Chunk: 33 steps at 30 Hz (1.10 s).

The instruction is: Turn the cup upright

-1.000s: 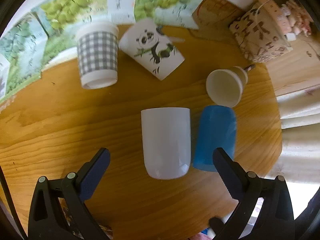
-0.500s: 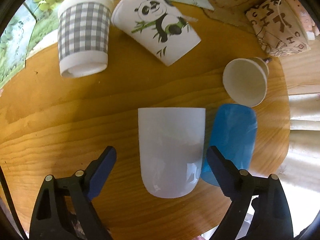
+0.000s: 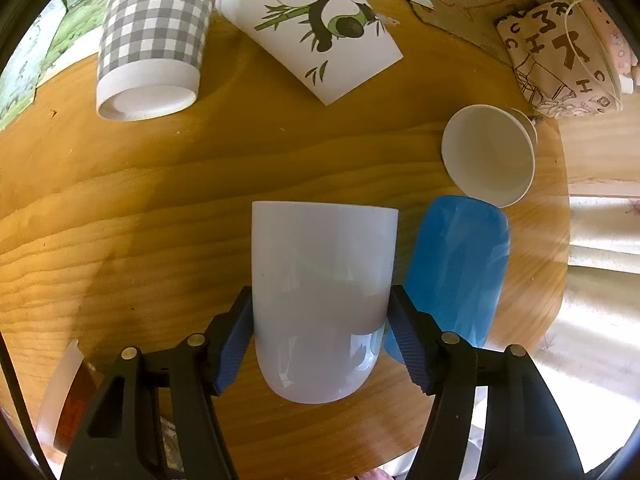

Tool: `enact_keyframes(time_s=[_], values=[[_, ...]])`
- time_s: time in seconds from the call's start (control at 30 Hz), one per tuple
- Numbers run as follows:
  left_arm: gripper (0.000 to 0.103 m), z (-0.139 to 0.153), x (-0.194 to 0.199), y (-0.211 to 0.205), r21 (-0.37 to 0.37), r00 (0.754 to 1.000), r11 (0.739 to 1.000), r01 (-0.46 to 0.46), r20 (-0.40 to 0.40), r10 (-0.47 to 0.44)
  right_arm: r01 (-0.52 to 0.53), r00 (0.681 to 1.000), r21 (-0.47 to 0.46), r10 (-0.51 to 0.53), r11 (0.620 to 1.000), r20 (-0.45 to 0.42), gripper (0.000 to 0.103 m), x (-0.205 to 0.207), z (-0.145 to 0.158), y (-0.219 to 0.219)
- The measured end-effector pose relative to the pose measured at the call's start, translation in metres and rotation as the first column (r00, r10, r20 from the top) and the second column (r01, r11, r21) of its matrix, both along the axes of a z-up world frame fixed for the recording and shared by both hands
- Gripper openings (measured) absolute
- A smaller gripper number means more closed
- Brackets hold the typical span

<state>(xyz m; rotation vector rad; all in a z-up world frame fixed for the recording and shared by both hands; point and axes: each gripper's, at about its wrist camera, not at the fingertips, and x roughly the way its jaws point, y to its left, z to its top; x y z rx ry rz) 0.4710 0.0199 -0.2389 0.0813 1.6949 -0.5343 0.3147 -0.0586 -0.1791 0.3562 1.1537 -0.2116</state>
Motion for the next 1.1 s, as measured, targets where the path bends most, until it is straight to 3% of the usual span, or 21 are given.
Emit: enact_keyframes(time_s=[0.3, 0.57, 0.8, 1.1], values=[[0.069, 0.01, -0.021, 0.039, 0.012, 1.0, 1.0, -0.004, -0.006, 0.004, -0.015, 1.0, -0.007, 0.015, 1.0, 0.016, 0.101, -0.012, 0.006, 0.004], [0.069, 0.033, -0.057, 0.067, 0.024, 0.999, 1.0, 0.0, 0.051, -0.001, -0.064, 0.997, -0.013, 0.065, 0.998, 0.05, 0.101, -0.033, 0.016, 0.013], [0.069, 0.05, -0.098, 0.09, 0.027, 0.996, 0.999, -0.029, 0.088, 0.027, -0.112, 0.991, 0.019, 0.111, 0.993, 0.081, 0.101, -0.06, 0.02, 0.022], [0.069, 0.059, -0.148, 0.115, 0.025, 0.993, 0.996, -0.09, 0.079, 0.088, -0.144, 0.985, 0.099, 0.132, 0.985, 0.113, 0.101, -0.092, 0.02, 0.025]])
